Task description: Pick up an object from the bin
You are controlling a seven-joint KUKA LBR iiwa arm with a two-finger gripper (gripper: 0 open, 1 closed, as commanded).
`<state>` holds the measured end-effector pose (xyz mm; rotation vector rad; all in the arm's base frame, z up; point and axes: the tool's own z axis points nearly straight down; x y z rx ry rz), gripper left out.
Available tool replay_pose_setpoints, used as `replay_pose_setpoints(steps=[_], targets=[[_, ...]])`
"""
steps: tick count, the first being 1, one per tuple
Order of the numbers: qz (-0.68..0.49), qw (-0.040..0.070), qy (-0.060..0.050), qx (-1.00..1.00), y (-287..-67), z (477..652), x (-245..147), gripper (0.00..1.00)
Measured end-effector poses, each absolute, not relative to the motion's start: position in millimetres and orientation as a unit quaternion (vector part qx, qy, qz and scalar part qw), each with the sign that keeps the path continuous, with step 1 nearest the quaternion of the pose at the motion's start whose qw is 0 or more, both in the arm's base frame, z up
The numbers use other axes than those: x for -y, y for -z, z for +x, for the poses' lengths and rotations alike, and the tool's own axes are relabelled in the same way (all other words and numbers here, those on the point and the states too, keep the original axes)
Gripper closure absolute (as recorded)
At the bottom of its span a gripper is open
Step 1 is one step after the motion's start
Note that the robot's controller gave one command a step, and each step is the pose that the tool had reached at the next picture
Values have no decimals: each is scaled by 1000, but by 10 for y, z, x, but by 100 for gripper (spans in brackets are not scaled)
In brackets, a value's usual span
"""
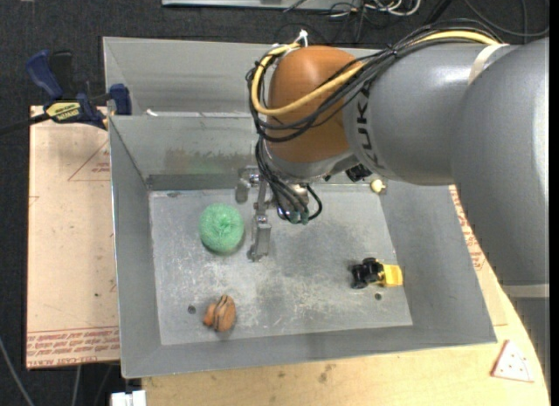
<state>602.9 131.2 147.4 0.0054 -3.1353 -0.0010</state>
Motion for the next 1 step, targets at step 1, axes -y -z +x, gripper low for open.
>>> replay_pose_setpoints(steps=[1], targets=[[1, 0, 1, 1000, -1522, 6043, -1308, 0]])
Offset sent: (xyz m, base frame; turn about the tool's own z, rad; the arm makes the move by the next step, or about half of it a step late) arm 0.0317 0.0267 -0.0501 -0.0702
